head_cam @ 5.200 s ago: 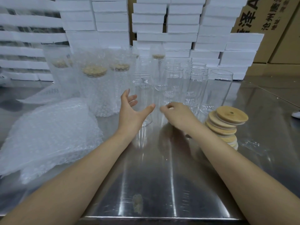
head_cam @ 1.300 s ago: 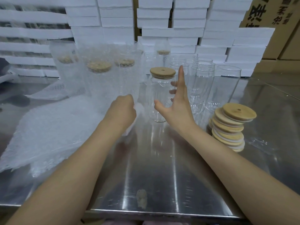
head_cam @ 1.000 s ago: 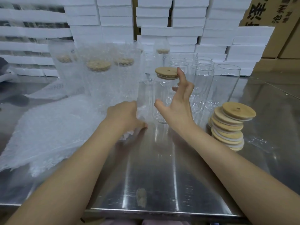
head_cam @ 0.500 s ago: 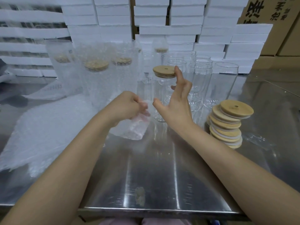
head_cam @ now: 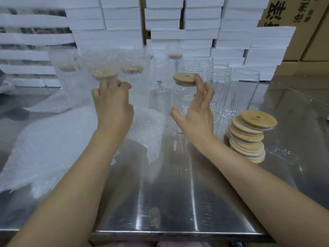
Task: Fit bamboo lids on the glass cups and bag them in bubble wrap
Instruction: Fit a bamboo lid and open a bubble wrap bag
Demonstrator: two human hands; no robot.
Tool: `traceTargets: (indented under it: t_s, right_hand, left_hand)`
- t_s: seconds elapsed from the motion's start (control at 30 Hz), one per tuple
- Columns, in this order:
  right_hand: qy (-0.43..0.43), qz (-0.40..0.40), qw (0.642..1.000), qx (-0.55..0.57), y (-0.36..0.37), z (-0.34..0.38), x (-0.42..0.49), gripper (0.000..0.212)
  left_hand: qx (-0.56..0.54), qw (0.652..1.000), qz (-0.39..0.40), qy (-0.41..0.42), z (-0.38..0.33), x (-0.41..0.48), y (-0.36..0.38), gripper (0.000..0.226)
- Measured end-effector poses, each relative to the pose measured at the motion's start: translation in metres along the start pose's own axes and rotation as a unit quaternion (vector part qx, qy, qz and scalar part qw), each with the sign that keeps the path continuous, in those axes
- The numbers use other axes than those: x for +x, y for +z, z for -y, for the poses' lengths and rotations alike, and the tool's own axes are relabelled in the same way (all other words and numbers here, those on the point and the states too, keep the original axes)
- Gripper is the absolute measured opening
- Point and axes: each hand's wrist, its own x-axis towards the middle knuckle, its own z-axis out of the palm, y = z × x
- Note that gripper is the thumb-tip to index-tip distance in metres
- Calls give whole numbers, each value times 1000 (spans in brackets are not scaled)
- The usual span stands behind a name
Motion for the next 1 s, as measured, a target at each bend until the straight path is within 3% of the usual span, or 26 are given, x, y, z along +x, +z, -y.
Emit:
traceTargets:
  t_s: [0.03, 0.1, 0.17, 0.2, 0.27, 0.3, 0.37, 0.43, 0.5, 0.53, 0.67, 0.77, 0.9, 1.0]
  right_hand:
    - [1, 1, 1000, 0, 0, 0, 0, 90]
    - [2, 5, 1000, 2, -1, -1, 0, 90]
    - [5, 7, 1000, 3, -1, -1, 0, 92]
    - [7, 9, 1000, 4, -1, -1, 0, 92]
    - [9, 12, 1000, 7, -1, -1, 1, 92]
    - [9, 12, 1000, 8, -1, -2, 1, 92]
    - [10, 14, 1000, 14, 0, -2, 1, 93]
    - [11, 14, 1000, 19, 0, -3, 1, 94]
    - [9, 12, 1000, 21, 0, -3, 1, 93]
    - [8, 11, 1000, 23, 0, -3, 1, 93]
    - [0, 6, 1000, 22, 0, -4, 1, 94]
    - [-3, 5, 1000, 21, 1, -5, 1, 94]
    - [-8, 5, 1000, 24, 1, -5, 1, 94]
    - [-6, 7, 1000, 27, 1, -6, 1, 95]
  left_hand:
    - [-16, 998, -40, 43, -3, 0, -1, 52]
    - [-142, 980, -55, 124, -15, -2, -2, 37]
    - [-287, 945, 102, 118, -27, -7, -3, 4]
    - [-289, 929, 212, 88, -30, -11, 1, 14]
    - [-149, 906, 392, 51, -29, -19, 10, 42]
    - [-87, 901, 422, 45, -25, -21, 16, 46]
    - [-98, 918, 382, 27, -19, -18, 22, 31]
    - [-215, 939, 267, -23, -18, -10, 21, 19]
    - [-316, 933, 153, -74, -19, -2, 21, 21]
    - [-314, 936, 135, -80, -17, -1, 21, 26]
    - [-109, 982, 147, 38, -11, -7, 24, 46]
    - [-117, 973, 182, 77, -16, -9, 21, 57]
    - [-111, 958, 254, 74, -23, -13, 25, 33]
    - [-79, 943, 318, 64, -20, -17, 27, 41]
